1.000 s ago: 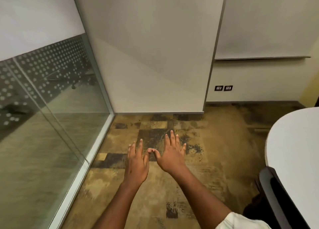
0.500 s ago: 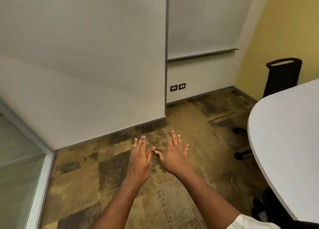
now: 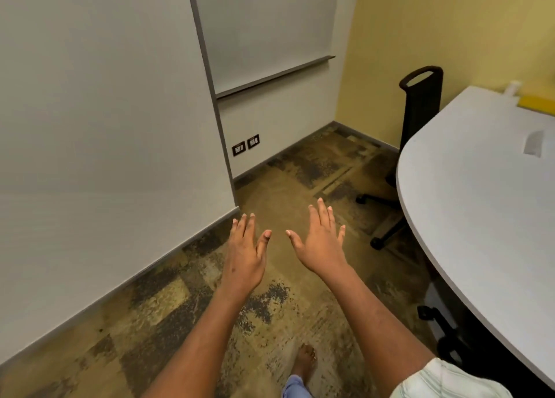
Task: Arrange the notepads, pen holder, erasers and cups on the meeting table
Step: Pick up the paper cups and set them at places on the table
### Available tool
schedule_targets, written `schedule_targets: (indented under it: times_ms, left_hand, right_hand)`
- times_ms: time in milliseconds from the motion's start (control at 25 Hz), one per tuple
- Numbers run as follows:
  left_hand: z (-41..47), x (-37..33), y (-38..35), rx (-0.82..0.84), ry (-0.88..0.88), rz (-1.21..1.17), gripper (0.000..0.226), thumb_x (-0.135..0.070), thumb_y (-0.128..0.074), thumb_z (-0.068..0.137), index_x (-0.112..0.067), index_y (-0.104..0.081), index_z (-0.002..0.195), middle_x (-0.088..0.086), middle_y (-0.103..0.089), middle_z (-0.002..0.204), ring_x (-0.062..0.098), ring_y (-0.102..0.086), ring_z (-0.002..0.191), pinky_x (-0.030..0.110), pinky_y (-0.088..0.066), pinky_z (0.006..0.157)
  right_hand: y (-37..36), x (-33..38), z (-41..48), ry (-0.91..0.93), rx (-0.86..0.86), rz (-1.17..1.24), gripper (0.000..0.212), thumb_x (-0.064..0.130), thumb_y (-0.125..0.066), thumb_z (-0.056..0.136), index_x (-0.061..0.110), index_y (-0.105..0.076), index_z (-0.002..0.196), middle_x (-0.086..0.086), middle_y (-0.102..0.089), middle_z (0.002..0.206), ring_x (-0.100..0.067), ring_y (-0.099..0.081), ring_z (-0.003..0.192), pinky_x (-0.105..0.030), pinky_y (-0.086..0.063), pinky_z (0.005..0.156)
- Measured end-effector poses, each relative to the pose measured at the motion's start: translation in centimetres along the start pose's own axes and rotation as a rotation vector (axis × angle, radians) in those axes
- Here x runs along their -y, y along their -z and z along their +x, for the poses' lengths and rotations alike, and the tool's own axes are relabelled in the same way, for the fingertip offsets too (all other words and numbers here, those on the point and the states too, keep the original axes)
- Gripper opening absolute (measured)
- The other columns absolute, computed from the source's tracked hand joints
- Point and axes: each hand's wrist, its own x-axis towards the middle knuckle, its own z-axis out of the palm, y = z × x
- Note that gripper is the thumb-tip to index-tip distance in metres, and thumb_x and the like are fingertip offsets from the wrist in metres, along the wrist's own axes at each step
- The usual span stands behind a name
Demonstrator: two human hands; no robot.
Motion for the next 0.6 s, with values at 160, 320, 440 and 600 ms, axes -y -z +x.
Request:
schedule_targets:
  times_ms: [160,320,440,600]
  left_hand:
    - [8.7,-0.5,-0.8,0.032,-0.057,0.046,0.067,-0.056,-0.023,0.093,-0.021,-0.017,0.151,0.003,-0.015,0.159,0.018,-0.004,0.148,0.036,-0.01,0.12]
    - [19.8,-1.6,-1.5,0.001,-0.085,0.007,0.074,-0.061,-0.018,0.088,-0.021,-0.018,0.15,0.004,-0.017,0.159,0.019,-0.006,0.148,0.039,-0.013,0.121]
    - [26.9,-1.7,-2.7,0.001,-0.124,-0.003,0.076,-0.065,-0.014,0.087,-0.024,-0.018,0.15,0.002,-0.017,0.159,0.019,-0.005,0.148,0.04,-0.013,0.121]
    - [38.8,-1.1,-5.5,0.046,-0.17,-0.038,0.078,-0.066,-0.013,0.085,-0.023,-0.017,0.15,0.003,-0.016,0.159,0.019,-0.005,0.148,0.04,-0.013,0.121]
  right_hand:
    - [-0.3,0.5,9.2,-0.004,-0.025,0.036,0.083,0.059,-0.045,0.09,0.017,-0.01,0.152,0.005,0.011,0.16,-0.018,0.011,0.147,-0.056,0.001,0.115]
    - [0.1,1.7,19.5,0.052,-0.051,0.034,0.082,0.059,-0.044,0.09,0.018,-0.009,0.152,0.006,0.012,0.16,-0.017,0.013,0.147,-0.056,0.002,0.115]
    - [-0.4,1.9,26.0,0.017,-0.065,0.043,0.081,0.059,-0.044,0.09,0.019,-0.01,0.152,0.008,0.011,0.16,-0.016,0.012,0.147,-0.055,0.002,0.115]
    - [-1.7,1.5,36.2,-0.04,-0.112,0.006,0.081,0.061,-0.043,0.09,0.02,-0.011,0.152,0.009,0.01,0.16,-0.015,0.012,0.147,-0.054,0.004,0.114]
